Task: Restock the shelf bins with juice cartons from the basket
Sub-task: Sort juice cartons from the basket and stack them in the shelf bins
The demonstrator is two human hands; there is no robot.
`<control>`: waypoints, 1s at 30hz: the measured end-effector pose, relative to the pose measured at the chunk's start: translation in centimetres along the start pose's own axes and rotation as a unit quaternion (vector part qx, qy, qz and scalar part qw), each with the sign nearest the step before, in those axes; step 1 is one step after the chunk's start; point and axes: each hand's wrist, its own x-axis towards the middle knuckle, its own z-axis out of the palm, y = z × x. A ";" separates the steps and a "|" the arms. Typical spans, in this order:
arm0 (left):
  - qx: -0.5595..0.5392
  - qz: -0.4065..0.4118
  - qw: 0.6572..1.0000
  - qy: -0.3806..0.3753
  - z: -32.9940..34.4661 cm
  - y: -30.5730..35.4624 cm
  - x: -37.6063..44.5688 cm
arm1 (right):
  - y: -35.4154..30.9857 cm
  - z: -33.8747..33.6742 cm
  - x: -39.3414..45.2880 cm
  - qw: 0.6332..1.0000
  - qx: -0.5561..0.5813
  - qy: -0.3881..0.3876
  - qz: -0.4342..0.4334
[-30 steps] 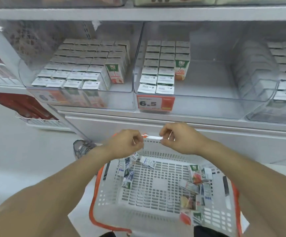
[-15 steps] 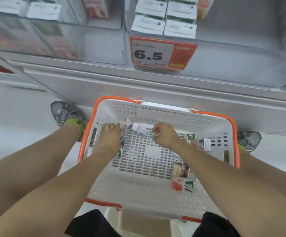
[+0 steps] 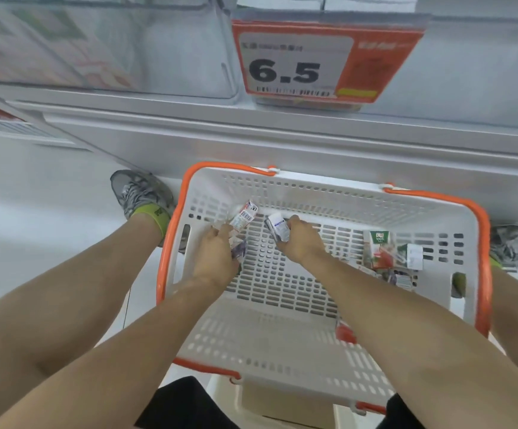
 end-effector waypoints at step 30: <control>-0.623 0.201 0.748 -0.107 -23.7 15.8 -13.0 | -5.4 -27.3 -27.0 0.911 0.390 -0.115 -0.066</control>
